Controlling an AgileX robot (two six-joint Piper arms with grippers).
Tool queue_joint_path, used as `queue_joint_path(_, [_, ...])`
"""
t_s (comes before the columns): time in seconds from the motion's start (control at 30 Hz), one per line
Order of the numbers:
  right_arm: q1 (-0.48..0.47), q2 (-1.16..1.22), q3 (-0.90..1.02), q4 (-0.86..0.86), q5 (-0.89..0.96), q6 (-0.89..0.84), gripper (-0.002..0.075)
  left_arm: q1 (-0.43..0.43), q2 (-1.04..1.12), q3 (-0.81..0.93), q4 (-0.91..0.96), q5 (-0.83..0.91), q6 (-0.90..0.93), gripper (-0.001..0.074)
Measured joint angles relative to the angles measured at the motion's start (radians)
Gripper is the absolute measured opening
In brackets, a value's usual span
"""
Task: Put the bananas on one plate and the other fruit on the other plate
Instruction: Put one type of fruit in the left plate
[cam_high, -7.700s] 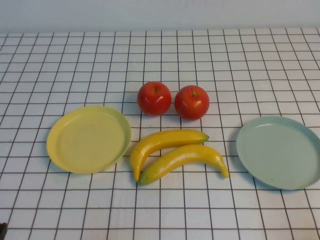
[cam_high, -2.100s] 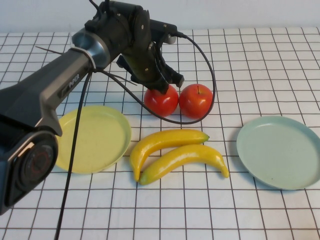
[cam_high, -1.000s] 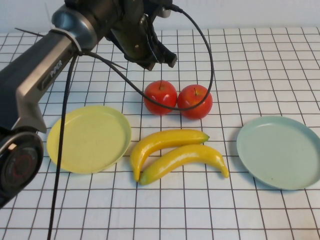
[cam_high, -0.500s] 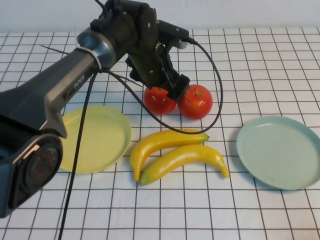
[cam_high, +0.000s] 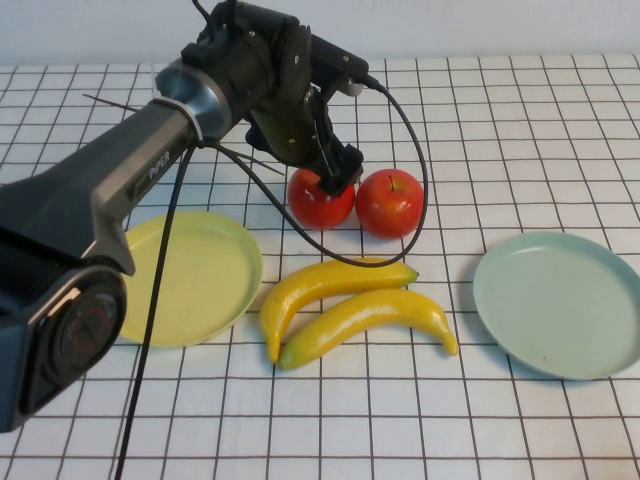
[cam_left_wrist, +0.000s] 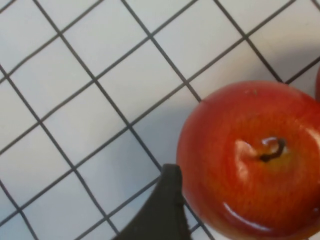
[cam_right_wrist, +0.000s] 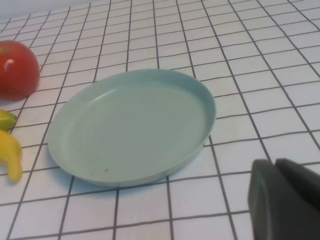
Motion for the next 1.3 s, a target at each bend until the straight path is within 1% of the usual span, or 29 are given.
queue_joint_path(0.27, [0.000,0.000,0.000,0.000,0.000,0.000,-0.0016,0.002,0.021,0.000,-0.036,-0.015,0.007,0.0668])
queue_joint_path(0.83, [0.000,0.000,0.000,0.000,0.000,0.000,-0.0016,0.002,0.046,-0.004,-0.043,-0.045,0.008,0.0668])
queue_joint_path(0.9, [0.000,0.000,0.000,0.000,0.000,0.000,-0.0016,0.002,0.046,-0.006,-0.043,-0.045,0.008,0.0654])
queue_joint_path(1.03, [0.000,0.000,0.000,0.000,0.000,0.000,-0.0016,0.002,0.049,-0.010,-0.043,-0.038,0.006,0.0588])
queue_joint_path(1.3, [0.000,0.000,0.000,0.000,0.000,0.000,-0.0016,0.002,0.054,-0.043,-0.024,0.001,-0.003,0.0587])
